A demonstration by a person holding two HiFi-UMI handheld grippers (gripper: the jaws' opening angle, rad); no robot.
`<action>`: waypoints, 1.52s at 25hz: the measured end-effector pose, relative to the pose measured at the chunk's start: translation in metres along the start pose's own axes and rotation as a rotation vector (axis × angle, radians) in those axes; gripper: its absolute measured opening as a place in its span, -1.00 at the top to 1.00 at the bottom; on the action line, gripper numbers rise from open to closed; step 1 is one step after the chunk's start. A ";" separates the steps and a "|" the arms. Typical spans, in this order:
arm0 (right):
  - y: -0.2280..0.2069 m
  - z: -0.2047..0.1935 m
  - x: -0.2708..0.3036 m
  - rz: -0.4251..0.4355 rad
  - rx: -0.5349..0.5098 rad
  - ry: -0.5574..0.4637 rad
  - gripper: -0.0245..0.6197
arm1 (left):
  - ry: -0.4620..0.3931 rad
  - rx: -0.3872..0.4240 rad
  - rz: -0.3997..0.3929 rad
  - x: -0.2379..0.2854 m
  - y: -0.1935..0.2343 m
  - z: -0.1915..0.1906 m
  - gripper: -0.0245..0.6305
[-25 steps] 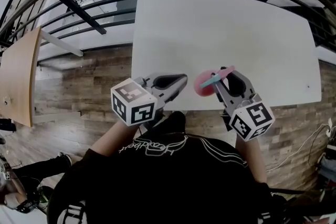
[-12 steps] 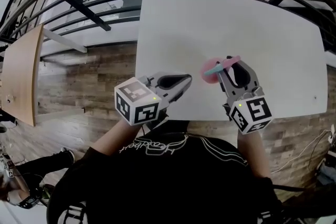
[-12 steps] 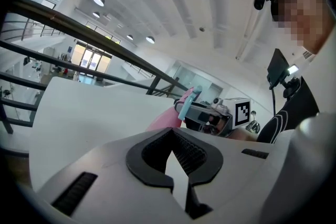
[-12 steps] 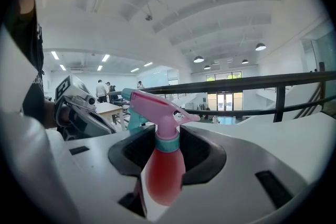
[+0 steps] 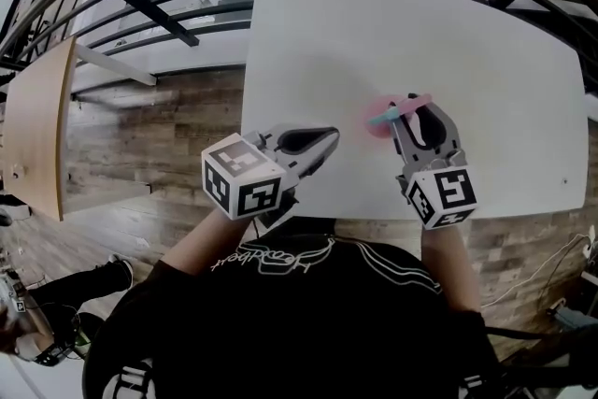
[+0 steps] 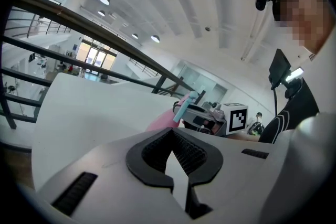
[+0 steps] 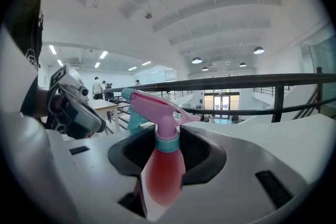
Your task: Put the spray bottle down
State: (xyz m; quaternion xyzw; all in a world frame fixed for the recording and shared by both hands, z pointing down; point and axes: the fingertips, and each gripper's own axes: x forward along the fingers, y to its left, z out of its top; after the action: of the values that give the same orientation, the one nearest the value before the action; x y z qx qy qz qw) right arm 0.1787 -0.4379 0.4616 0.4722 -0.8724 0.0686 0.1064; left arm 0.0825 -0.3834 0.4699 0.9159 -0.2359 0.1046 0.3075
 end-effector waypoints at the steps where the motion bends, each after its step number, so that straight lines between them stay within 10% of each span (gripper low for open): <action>1: -0.001 -0.002 0.001 -0.003 -0.007 0.000 0.50 | -0.003 -0.003 0.002 0.000 0.002 0.001 0.90; 38: 0.042 0.001 -0.068 -0.001 -0.073 0.040 0.49 | -0.083 0.006 -0.066 -0.033 -0.059 -0.007 0.90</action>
State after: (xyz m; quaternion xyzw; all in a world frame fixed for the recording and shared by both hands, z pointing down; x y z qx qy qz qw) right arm 0.1794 -0.3599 0.4423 0.4670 -0.8717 0.0461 0.1408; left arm 0.0828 -0.3252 0.4338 0.9276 -0.2180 0.0570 0.2981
